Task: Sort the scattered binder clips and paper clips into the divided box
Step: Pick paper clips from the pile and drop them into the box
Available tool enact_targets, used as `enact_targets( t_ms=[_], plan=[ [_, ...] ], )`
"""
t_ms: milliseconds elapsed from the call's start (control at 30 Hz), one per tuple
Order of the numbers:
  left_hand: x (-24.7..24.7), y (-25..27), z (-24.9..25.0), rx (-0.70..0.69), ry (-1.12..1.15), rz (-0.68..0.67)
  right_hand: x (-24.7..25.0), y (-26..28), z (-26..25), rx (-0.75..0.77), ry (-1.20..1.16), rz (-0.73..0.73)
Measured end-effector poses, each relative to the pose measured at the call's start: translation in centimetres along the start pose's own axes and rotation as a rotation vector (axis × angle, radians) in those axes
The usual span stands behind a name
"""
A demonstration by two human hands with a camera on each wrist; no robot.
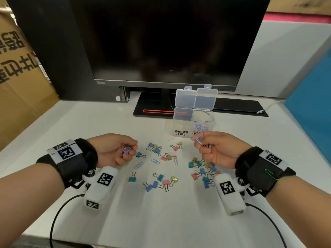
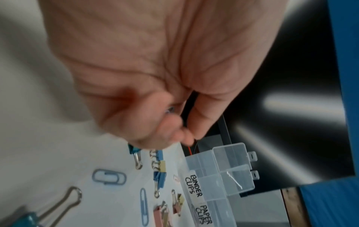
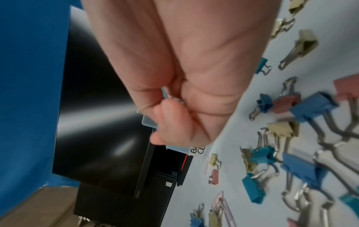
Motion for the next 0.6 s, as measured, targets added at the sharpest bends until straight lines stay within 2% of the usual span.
enact_targets(
  t_ms=[133, 200, 267, 333, 467, 600],
  plan=[
    [0.0, -0.2, 0.2, -0.025, -0.197, 0.12, 0.2, -0.2, -0.1, 0.011, -0.111, -0.02],
    [-0.1, -0.1, 0.6, -0.085, -0.485, 0.222, 0.0, 0.0, 0.2, -0.031, -0.174, -0.082],
    [-0.5, -0.2, 1.1, -0.187, -0.898, 0.32, -0.2, 0.1, 0.5, -0.086, -0.193, -0.123],
    [-1.5, -0.3, 1.2, -0.278, -1.144, 0.325, -0.1, -0.1, 0.8, -0.133, -0.149, -0.073],
    [-2.9, -0.5, 1.3, -0.372, -1.265, 0.321, 0.1, -0.2, 0.6, -0.131, 0.098, 0.074],
    [-4.7, -0.6, 1.6, -0.456, -1.334, 0.249, -1.3, -0.1, 0.0, -0.108, 0.59, 0.15]
  ],
)
Point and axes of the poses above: each hand's wrist, its own y-axis away from the middle knuckle, its own x-axis out of the back of the hand, z = x × y, the point moved 5 cm from there along -y, towards the middle knuckle, and after that the axes turned 4 degrees about z, right-handed, at the moved point
